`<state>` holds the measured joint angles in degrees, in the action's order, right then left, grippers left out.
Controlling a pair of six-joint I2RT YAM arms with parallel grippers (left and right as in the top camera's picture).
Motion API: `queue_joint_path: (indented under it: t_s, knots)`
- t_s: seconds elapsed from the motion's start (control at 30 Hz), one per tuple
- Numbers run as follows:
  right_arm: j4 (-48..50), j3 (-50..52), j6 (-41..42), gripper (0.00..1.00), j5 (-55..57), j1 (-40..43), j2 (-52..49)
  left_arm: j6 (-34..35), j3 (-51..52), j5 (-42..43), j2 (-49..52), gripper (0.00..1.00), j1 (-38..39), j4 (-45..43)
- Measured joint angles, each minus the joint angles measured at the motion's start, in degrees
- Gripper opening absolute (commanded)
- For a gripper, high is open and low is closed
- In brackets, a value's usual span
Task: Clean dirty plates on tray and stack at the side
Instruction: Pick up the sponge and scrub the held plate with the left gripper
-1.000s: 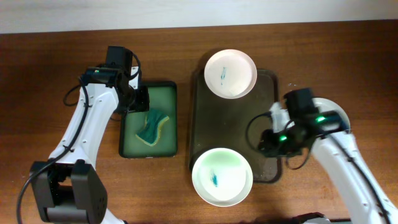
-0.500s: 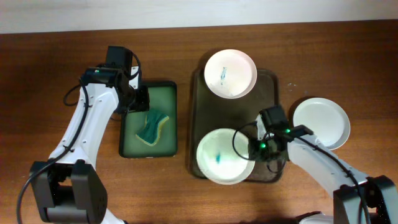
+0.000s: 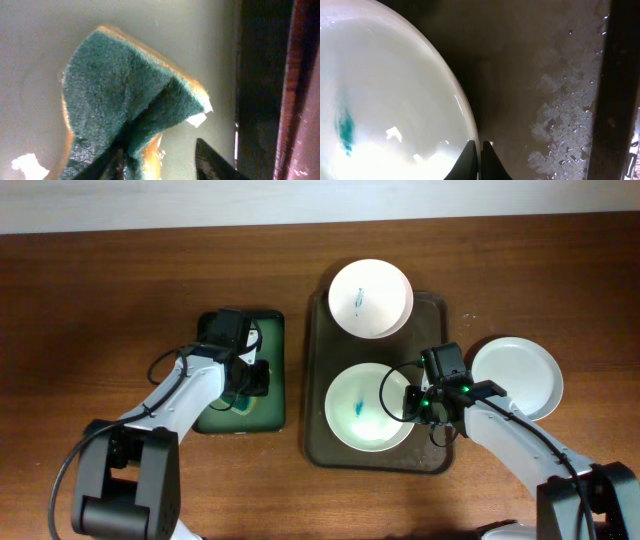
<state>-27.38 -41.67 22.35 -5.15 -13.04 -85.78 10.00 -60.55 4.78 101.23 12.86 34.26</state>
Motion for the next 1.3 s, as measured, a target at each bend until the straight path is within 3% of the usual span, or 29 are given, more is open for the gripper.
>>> queue_joint_path:
  t_s: [0.07, 0.13, 0.27, 0.4, 0.47, 0.57, 0.67, 0.8, 1.3]
  knots:
    - [-0.02, 0.00, 0.13, 0.04, 0.00, 0.00, 0.00, -0.17, 0.02, -1.16, -0.04, 0.42, 0.07, 0.42]
    - [-0.13, 0.00, 0.13, 0.04, 0.02, 0.00, 0.00, -0.22, -2.60, -1.18, -0.33, 0.47, 0.11, 6.73]
    - [-0.39, 0.00, 0.15, 0.04, -0.04, 0.00, 0.00, -0.50, -9.68, -5.35, -3.80, 0.47, 0.09, 12.85]
    - [-0.20, 0.00, 0.20, 0.04, -0.04, 0.00, 0.00, -1.36, -4.98, -8.26, -0.02, 0.31, 0.09, 5.86]
    - [-0.24, 0.00, 0.20, 0.04, -0.04, 0.00, 0.00, -1.44, -4.15, -8.02, 4.07, 0.00, 0.09, 4.79]
    - [-0.24, 0.00, 0.20, 0.04, -0.04, 0.00, 0.00, -1.46, -4.50, -8.02, 4.07, 0.00, -0.07, 5.79]
    - [-0.28, 0.00, 0.17, 0.05, -0.04, 0.00, 0.00, -1.46, -8.90, -7.85, 4.17, 0.00, -0.07, 14.27]
    - [-0.24, 0.00, 0.20, 0.05, -0.07, 0.00, 0.00, -1.46, -21.97, -7.76, 3.02, 0.00, -0.07, 21.97]
    - [-0.24, 0.00, 0.15, 0.05, -0.04, 0.00, 0.00, -1.46, -23.30, -7.43, 3.26, 0.00, -0.07, 22.93]
